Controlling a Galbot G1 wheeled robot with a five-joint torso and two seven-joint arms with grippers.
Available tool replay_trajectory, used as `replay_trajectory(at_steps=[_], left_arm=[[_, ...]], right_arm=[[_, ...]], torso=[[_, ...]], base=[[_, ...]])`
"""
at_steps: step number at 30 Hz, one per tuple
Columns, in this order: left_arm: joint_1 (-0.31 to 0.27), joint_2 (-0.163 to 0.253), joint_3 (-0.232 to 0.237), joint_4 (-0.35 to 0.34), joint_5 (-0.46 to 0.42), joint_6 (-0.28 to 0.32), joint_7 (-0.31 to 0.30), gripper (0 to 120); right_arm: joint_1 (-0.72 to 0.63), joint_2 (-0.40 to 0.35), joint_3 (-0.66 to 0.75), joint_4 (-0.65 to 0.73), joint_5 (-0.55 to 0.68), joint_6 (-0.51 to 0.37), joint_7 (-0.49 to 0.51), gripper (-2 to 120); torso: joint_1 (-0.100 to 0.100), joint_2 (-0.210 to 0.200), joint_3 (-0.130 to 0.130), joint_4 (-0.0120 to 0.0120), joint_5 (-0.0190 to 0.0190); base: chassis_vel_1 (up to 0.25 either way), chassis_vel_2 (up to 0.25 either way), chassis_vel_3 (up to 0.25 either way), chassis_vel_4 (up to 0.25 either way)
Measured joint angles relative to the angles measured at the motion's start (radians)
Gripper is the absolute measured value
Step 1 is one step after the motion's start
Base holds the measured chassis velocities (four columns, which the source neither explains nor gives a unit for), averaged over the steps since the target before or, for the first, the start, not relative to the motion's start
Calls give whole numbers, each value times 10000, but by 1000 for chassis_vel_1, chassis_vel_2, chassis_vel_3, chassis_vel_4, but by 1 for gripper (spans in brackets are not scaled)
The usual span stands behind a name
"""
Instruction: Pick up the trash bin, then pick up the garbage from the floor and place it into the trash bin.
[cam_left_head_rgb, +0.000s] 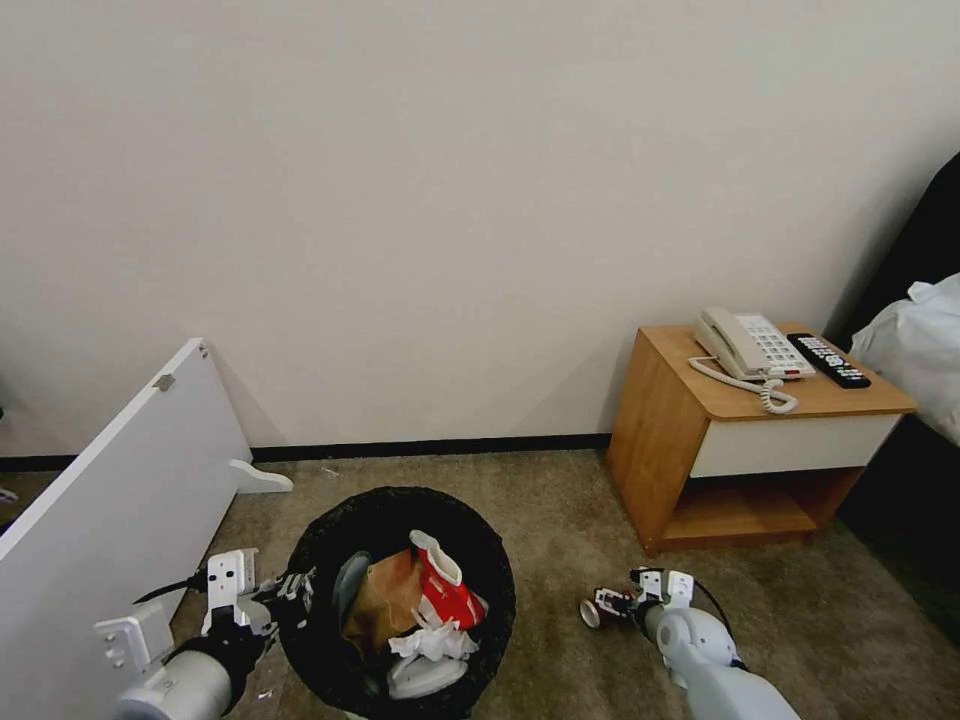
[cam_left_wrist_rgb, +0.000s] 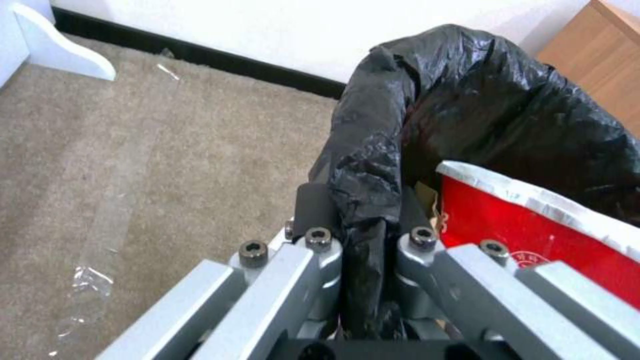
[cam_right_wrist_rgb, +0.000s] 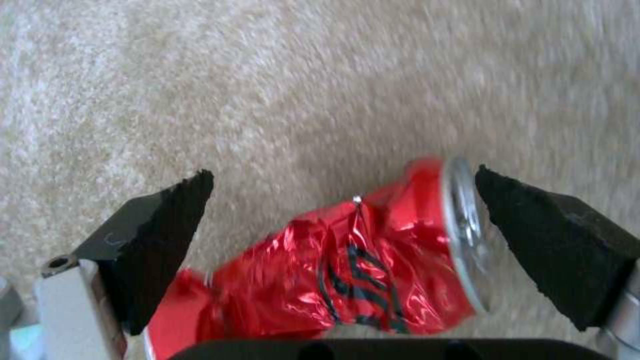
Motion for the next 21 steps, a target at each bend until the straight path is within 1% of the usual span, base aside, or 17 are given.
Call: replay_trajectory(at_steps=[1,5,15,21], left_arm=[[-11,6,7,0,-6,-1,-1,4],[-8,6,16,0,-10,-2,0,4],[2,-13,22,0,-10,-6,0,4],[-30,-19,30,0,-10,-8,4,4]], right_arm=[[-91,26,105,85,459,-6,208,100],[-207,95,258,166,913,10,459,100],[-334,93,272,279,798,106,601,100],[-376,54,258,244,420,174,604,100]], torso=[[0,0,0,0,0],[0,0,0,1,-2],[0,0,0,2,-3],[0,-1,0,1,-2]], base=[[0,0,0,0],[0,0,0,0],[0,0,0,0],[0,0,0,0]])
